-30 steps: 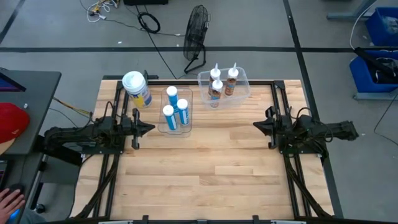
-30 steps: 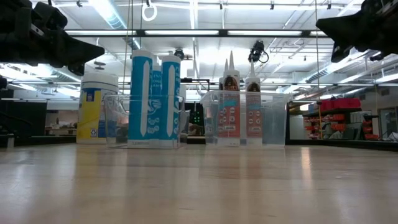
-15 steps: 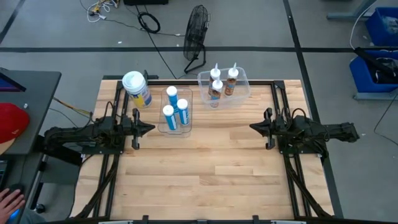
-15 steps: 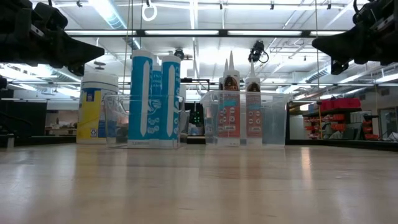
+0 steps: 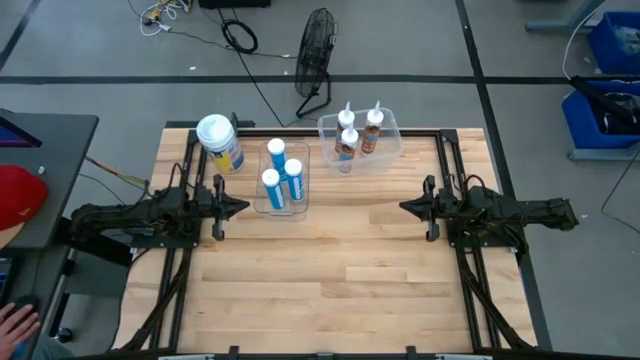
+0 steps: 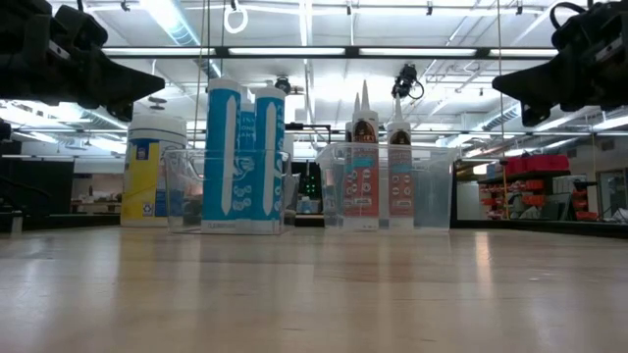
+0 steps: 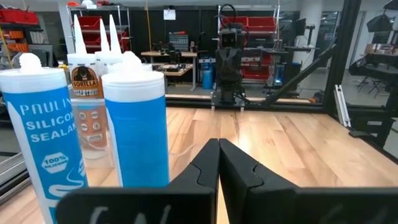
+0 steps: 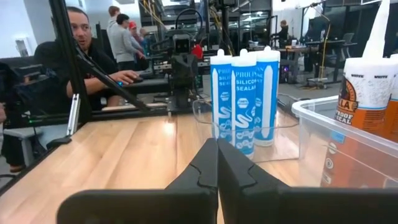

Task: Pick & place silicon tubes, Sealant and Lysol wipes
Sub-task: Return to Home Position

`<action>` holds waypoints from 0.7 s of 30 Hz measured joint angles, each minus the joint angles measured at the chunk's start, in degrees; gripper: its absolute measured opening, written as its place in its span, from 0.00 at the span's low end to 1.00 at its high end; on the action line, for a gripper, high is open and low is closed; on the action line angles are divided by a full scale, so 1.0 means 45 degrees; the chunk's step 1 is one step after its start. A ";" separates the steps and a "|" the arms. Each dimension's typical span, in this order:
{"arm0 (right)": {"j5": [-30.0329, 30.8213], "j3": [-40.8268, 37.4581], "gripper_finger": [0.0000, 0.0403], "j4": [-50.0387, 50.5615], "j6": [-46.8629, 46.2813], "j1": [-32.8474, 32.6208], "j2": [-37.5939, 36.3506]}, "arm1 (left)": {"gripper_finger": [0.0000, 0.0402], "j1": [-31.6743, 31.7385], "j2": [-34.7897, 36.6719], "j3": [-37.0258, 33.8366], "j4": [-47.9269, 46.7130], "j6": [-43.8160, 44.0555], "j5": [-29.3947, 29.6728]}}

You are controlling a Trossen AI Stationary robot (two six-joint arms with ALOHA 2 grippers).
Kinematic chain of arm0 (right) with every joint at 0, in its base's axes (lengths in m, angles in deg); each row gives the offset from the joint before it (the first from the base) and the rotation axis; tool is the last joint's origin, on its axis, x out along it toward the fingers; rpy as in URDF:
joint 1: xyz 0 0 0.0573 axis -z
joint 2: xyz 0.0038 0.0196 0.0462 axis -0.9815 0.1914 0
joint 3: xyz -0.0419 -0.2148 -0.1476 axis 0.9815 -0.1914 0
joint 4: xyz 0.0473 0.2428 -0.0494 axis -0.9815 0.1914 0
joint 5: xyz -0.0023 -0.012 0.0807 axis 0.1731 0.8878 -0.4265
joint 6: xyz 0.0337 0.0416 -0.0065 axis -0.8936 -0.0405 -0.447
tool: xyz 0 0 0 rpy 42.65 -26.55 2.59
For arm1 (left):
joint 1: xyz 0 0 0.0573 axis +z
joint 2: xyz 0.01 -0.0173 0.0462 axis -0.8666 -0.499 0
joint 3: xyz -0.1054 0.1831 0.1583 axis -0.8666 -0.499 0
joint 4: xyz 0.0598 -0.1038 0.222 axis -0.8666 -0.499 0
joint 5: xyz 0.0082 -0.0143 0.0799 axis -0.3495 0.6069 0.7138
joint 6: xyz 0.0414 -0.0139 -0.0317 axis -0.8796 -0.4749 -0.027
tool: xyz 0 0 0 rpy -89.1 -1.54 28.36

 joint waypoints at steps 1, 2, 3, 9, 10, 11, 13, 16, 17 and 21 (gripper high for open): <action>-0.0004 0.0000 0.00 0.0000 0.0074 0.0000 0.0000 | 0.03 -0.0004 0.0000 0.0000 -0.0038 0.0001 0.0000; -0.0008 0.0000 0.00 -0.0006 0.0125 0.0000 0.0000 | 0.03 0.0000 0.0000 0.0000 -0.0084 0.0014 0.0000; -0.0020 0.0000 0.00 -0.0010 0.0162 0.0000 0.0000 | 0.03 0.0000 0.0000 0.0000 -0.0086 0.0087 0.0000; -0.0294 0.0000 0.00 0.0019 0.0807 0.0000 0.0197 | 0.03 0.0000 0.0000 0.0000 -0.0112 0.0243 -0.0005; -0.0302 0.0000 0.00 0.0019 0.0803 0.0000 0.0287 | 0.03 0.0000 0.0000 0.0000 -0.0128 0.0243 -0.0011; -0.0307 0.0000 0.00 0.0019 0.0795 0.0000 0.0377 | 0.03 0.0000 0.0000 0.0000 -0.0139 0.0243 -0.0029; -0.0309 0.0000 0.00 0.0019 0.0752 0.0000 0.0572 | 0.03 0.0000 0.0000 0.0000 -0.0148 0.0216 -0.0033; -0.0309 0.0000 0.02 0.0019 0.0660 0.0000 0.0812 | 0.03 -0.0015 0.0000 0.0000 -0.0197 0.0142 -0.0225; -0.0304 0.0000 0.02 0.0019 0.0564 0.0000 0.0855 | 0.03 -0.0015 0.0000 0.0000 -0.0217 0.0131 -0.0377; -0.0332 0.0000 0.04 0.0019 0.0431 0.0000 0.0918 | 0.03 -0.0015 0.0000 0.0000 -0.0270 0.0036 -0.1070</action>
